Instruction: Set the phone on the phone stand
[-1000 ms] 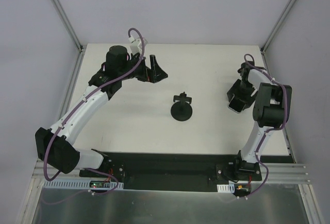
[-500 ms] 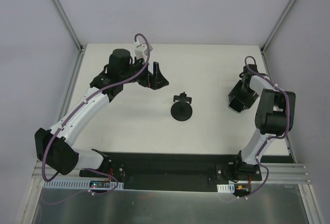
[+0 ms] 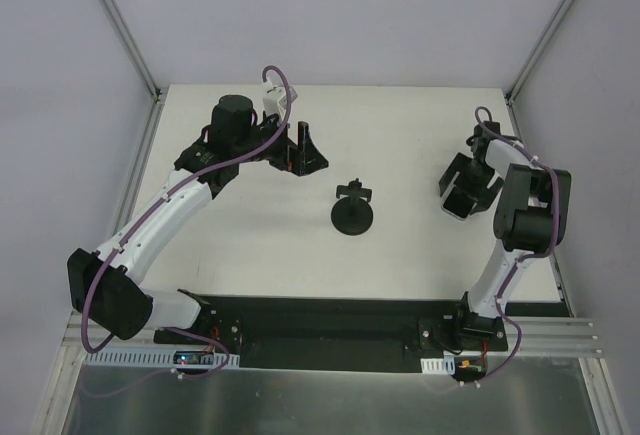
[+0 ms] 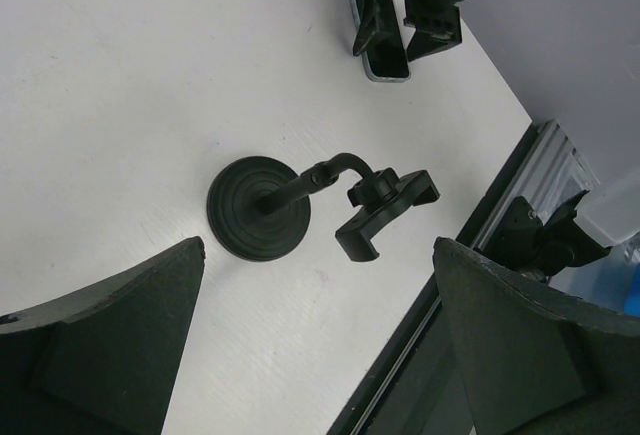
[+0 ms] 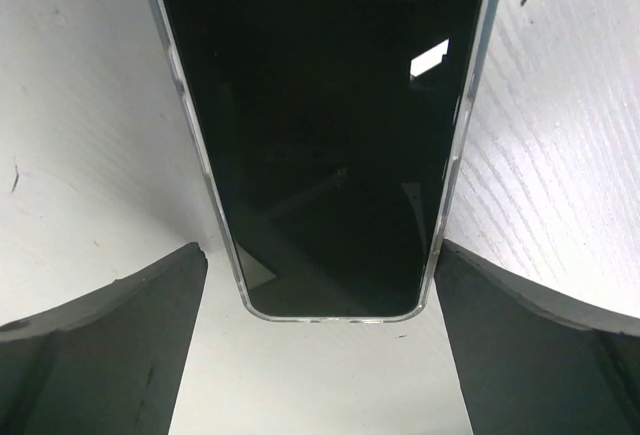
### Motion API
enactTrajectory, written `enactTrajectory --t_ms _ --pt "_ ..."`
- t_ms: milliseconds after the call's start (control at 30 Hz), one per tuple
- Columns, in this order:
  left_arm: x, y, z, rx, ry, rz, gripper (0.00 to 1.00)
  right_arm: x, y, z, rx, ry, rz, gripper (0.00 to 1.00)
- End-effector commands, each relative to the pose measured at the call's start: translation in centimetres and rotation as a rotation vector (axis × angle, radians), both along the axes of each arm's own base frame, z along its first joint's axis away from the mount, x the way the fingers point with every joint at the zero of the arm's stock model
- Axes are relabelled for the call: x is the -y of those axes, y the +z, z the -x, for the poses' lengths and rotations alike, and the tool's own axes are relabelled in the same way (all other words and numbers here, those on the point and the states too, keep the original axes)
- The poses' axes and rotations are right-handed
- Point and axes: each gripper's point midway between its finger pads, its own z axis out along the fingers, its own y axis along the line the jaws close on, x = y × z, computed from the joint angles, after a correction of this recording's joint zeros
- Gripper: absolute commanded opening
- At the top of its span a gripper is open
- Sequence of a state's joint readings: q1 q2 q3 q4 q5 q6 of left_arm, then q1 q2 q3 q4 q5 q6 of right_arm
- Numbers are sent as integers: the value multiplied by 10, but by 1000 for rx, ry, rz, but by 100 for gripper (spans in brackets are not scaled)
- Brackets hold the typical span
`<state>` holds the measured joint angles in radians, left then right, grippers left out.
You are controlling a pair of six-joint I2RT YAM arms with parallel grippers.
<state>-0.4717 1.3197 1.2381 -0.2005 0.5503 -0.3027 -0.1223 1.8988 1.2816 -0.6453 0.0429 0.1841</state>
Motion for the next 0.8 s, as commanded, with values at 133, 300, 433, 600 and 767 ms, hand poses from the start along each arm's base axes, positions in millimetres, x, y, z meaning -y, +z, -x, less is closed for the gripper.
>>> enactTrajectory --t_ms 133,300,433,600,767 --pt "4 15 8 41 -41 30 96 -7 -21 -14 -67 -14 -64 96" --pt "3 14 7 42 -38 26 97 -7 -30 -10 -98 -25 -68 75" --pt "4 13 7 36 -43 26 97 -8 -31 -7 -57 -4 -65 51" --pt "6 15 10 30 -56 36 97 -18 5 -16 146 72 -61 19" --pt "6 13 10 28 -60 35 97 -32 49 -20 472 159 -24 1"
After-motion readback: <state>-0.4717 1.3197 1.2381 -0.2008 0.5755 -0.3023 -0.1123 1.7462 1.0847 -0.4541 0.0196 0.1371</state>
